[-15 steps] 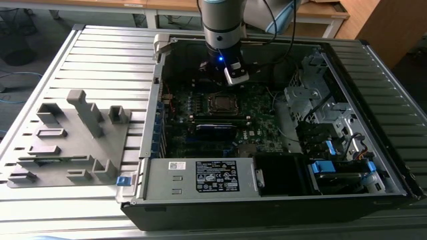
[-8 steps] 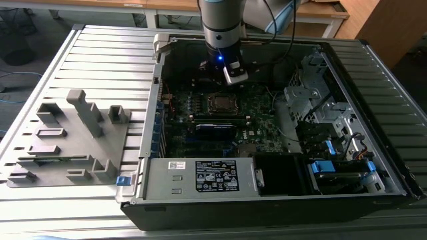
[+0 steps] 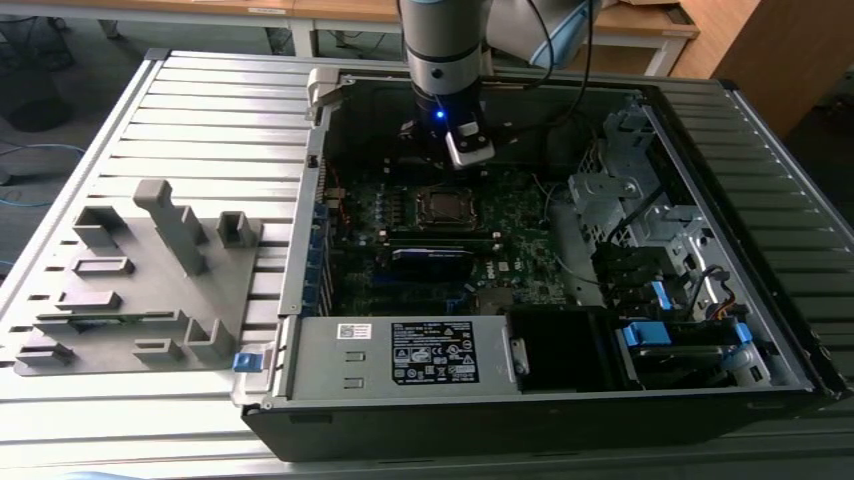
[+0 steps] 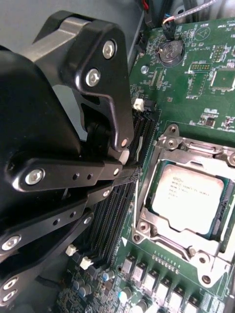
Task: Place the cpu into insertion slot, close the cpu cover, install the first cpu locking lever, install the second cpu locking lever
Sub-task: 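Install the first cpu locking lever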
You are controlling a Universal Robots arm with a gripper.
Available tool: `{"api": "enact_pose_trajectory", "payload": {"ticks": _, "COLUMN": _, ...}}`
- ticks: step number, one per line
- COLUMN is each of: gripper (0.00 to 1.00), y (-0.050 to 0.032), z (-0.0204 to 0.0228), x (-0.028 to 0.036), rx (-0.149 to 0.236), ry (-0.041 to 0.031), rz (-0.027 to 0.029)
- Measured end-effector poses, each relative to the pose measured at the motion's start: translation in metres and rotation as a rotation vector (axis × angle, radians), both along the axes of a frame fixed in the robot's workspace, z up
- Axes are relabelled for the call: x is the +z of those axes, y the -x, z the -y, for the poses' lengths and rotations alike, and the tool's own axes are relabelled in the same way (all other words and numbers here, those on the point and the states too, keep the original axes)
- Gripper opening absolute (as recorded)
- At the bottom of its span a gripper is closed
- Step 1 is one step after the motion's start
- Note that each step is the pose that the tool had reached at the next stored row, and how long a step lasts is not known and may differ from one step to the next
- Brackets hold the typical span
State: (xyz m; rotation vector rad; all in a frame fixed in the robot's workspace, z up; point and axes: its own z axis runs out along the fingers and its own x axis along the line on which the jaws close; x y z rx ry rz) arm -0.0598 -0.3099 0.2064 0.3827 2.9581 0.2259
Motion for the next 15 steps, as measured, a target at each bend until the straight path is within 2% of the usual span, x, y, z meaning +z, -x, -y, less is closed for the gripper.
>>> {"api": "enact_pose_trajectory", "payload": {"ticks": 5, "gripper": 0.11, "y": 0.0005, "z": -0.0002, "x": -0.0003, "rx": -0.004, "ry": 0.0002, "rz": 0.0007}}
{"api": "enact_pose_trajectory", "payload": {"ticks": 12, "gripper": 0.11, "y": 0.0037, "z": -0.0002, "x": -0.0018, "rx": -0.004, "ry": 0.0, "rz": 0.0152}}
{"api": "enact_pose_trajectory", "payload": {"ticks": 15, "gripper": 0.11, "y": 0.0047, "z": -0.0002, "x": -0.0022, "rx": -0.004, "ry": -0.0004, "rz": 0.0179}}
